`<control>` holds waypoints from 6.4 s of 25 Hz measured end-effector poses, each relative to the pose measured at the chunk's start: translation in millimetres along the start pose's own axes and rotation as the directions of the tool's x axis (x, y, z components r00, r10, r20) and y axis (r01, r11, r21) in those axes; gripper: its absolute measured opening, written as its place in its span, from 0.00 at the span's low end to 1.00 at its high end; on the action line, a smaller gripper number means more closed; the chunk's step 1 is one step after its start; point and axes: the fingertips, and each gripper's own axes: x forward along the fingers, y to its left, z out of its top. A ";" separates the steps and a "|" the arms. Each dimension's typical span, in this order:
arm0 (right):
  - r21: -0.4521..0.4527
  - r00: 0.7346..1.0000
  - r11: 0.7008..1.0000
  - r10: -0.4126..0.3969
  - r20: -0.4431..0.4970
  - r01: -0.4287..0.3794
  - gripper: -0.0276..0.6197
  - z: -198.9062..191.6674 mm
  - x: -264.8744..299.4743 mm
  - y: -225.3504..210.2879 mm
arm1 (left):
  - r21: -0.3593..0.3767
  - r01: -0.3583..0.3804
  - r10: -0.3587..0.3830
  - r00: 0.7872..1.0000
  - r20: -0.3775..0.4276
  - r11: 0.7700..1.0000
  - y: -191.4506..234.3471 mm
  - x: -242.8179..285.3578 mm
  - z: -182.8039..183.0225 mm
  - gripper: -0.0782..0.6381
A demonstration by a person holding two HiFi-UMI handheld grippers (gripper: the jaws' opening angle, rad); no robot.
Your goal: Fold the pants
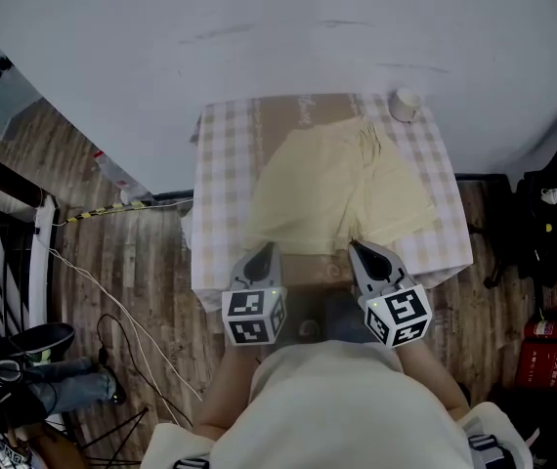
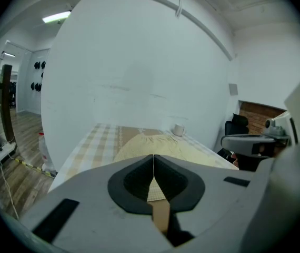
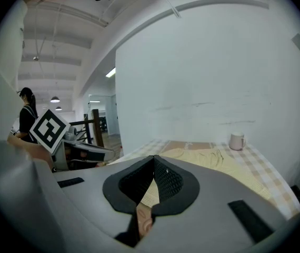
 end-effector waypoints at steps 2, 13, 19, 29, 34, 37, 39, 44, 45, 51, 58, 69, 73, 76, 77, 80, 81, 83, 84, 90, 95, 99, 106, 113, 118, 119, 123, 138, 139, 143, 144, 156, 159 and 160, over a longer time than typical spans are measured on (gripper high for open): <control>-0.001 1.000 1.000 0.008 -0.008 -0.008 0.04 -0.8 7.4 -2.0 | -0.010 -0.012 0.012 1.000 -0.007 1.000 7.0 4.8 -3.9 0.12; -0.031 0.992 0.995 0.093 -0.081 -0.096 0.04 -12.1 49.5 -15.2 | -0.091 -0.121 0.115 0.991 -0.070 0.988 49.5 35.6 -36.7 0.12; -0.021 0.987 0.993 0.112 -0.114 -0.115 0.04 -18.2 68.1 -26.9 | -0.106 -0.180 0.166 0.978 -0.127 0.978 71.4 50.9 -57.9 0.12; -0.014 0.973 0.986 0.160 -0.164 -0.164 0.04 -31.2 88.3 -23.8 | -0.114 -0.226 0.199 0.957 -0.209 0.968 100.7 61.6 -86.5 0.12; -0.019 0.970 0.984 0.171 -0.174 -0.177 0.04 -33.0 92.6 -22.4 | -0.116 -0.249 0.217 0.948 -0.234 0.962 110.1 62.0 -92.4 0.12; -0.019 0.970 0.984 0.170 -0.176 -0.176 0.04 -34.3 93.0 -22.0 | -0.121 -0.247 0.212 0.946 -0.245 0.962 114.2 62.8 -94.6 0.13; -0.019 0.969 0.984 0.168 -0.178 -0.174 0.04 -35.0 92.6 -22.2 | -0.117 -0.244 0.207 0.943 -0.263 0.963 115.9 64.2 -97.3 0.18; -0.017 0.969 0.985 0.163 -0.184 -0.169 0.04 -36.8 88.9 -23.0 | -0.105 -0.254 0.213 0.929 -0.302 0.961 119.0 65.7 -103.5 0.25; -0.016 0.969 0.986 0.161 -0.185 -0.167 0.04 -37.5 88.0 -23.1 | -0.105 -0.259 0.216 0.927 -0.308 0.960 120.2 65.4 -104.8 0.25; -0.015 0.970 0.988 0.151 -0.189 -0.157 0.04 -41.9 80.8 -21.4 | -0.092 -0.274 0.225 0.907 -0.357 0.957 123.7 65.2 -114.2 0.29; -0.021 0.973 0.988 0.148 -0.180 -0.154 0.04 -41.4 70.7 -6.5 | -0.026 -0.278 0.248 0.892 -0.379 0.960 120.6 68.6 -114.7 0.29; -0.025 0.986 0.997 0.071 -0.153 -0.076 0.04 -43.8 27.2 6.2 | -0.003 -0.198 0.182 0.908 -0.377 0.980 104.2 65.3 -113.4 0.15; -0.010 0.989 0.999 0.037 -0.145 -0.039 0.04 -45.2 12.9 3.7 | -0.013 -0.188 0.172 0.926 -0.337 0.982 99.3 54.3 -107.3 0.15; 0.001 0.990 0.999 0.032 -0.140 -0.032 0.04 -45.7 8.8 1.6 | -0.041 -0.178 0.158 0.942 -0.297 0.983 89.1 46.7 -94.3 0.15; 0.004 0.990 0.999 0.032 -0.138 -0.032 0.04 -45.6 8.5 0.9 | -0.050 -0.174 0.153 0.947 -0.283 0.984 85.3 44.7 -89.1 0.15; 0.005 0.992 0.999 0.033 -0.120 -0.033 0.04 -41.4 9.0 -2.0 | -0.073 -0.155 0.133 0.960 -0.245 0.985 74.9 41.5 -72.2 0.15; 0.005 0.993 0.999 0.033 -0.112 -0.033 0.04 -39.8 8.3 -4.0 | -0.083 -0.144 0.122 0.965 -0.232 0.986 70.3 41.5 -66.8 0.15; 0.005 0.994 0.999 0.032 -0.100 -0.032 0.04 -38.8 4.9 -10.8 | -0.105 -0.122 0.098 0.973 -0.207 0.987 58.7 42.6 -57.1 0.15; 0.005 0.995 1.000 0.030 -0.097 -0.030 0.04 -39.5 2.4 -15.9 | -0.114 -0.113 0.089 0.977 -0.195 0.987 52.1 44.0 -52.0 0.15; 0.018 0.996 1.000 0.018 -0.093 -0.016 0.04 -46.7 -21.7 -80.1 | -0.129 -0.078 0.062 0.990 -0.126 0.989 -12.2 70.5 -21.0 0.15; 0.007 0.996 1.000 0.021 -0.088 -0.020 0.04 -39.2 -29.7 -117.8 | -0.149 -0.044 0.031 0.996 -0.088 0.988 -54.3 83.7 -3.2 0.15; 0.009 0.997 1.000 0.028 -0.077 -0.027 0.04 -32.5 -32.6 -159.2 | -0.147 -0.019 0.010 0.998 -0.061 0.989 -95.4 104.7 11.1 0.15; 0.008 0.995 0.999 0.052 -0.081 -0.051 0.04 -30.7 -39.0 -217.5 | -0.143 -0.003 -0.006 0.998 -0.061 0.990 -157.2 138.9 15.2 0.15; -0.002 0.991 0.995 0.096 -0.097 -0.096 0.04 -30.8 -42.3 -258.6 | -0.171 0.001 -0.011 0.998 -0.062 0.985 -203.9 173.0 15.9 0.15; -0.010 0.985 0.991 0.132 -0.114 -0.134 0.04 -33.3 -45.8 -283.9 | -0.183 0.001 -0.017 0.996 -0.084 0.983 -236.5 196.1 9.4 0.15; -0.010 0.984 0.990 0.137 -0.117 -0.139 0.04 -34.1 -46.5 -289.7 | -0.183 0.001 -0.018 0.996 -0.091 0.983 -243.1 200.7 7.0 0.15; -0.010 0.979 0.987 0.156 -0.133 -0.159 0.04 -38.8 -48.4 -310.1 | -0.179 0.008 -0.031 0.992 -0.126 0.984 -269.0 217.8 -5.4 0.15; 0.008 0.968 0.979 0.200 -0.153 -0.201 0.04 -45.6 -44.6 -351.3 | -0.142 0.018 -0.060 0.953 -0.297 0.990 -324.4 266.8 -67.2 0.15; 0.009 0.968 0.980 0.198 -0.155 -0.200 0.04 -46.4 -45.6 -353.8 | -0.141 0.024 -0.067 0.949 -0.308 0.990 -328.4 269.3 -70.9 0.15; 0.013 0.968 0.982 0.189 -0.167 -0.190 0.04 -49.9 -48.4 -362.6 | -0.117 0.049 -0.086 0.935 -0.345 0.992 -342.6 280.6 -85.0 0.15; 0.014 0.968 0.982 0.187 -0.169 -0.188 0.04 -50.7 -48.8 -364.3 | -0.111 0.052 -0.089 0.931 -0.354 0.992 -345.4 282.9 -87.3 0.15; 0.013 0.969 0.983 0.184 -0.167 -0.185 0.04 -49.3 -46.4 -372.7 | -0.071 0.081 -0.103 0.899 -0.427 0.994 -368.1 294.1 -103.4 0.15; 0.013 0.968 0.982 0.187 -0.166 -0.188 0.04 -47.7 -44.7 -372.3 | -0.081 0.091 -0.117 0.900 -0.421 0.993 -368.0 293.9 -102.6 0.15; 0.013 0.968 0.982 0.189 -0.166 -0.190 0.04 -47.1 -44.1 -371.5 | -0.082 0.094 -0.120 0.900 -0.420 0.992 -367.9 292.7 -102.6 0.15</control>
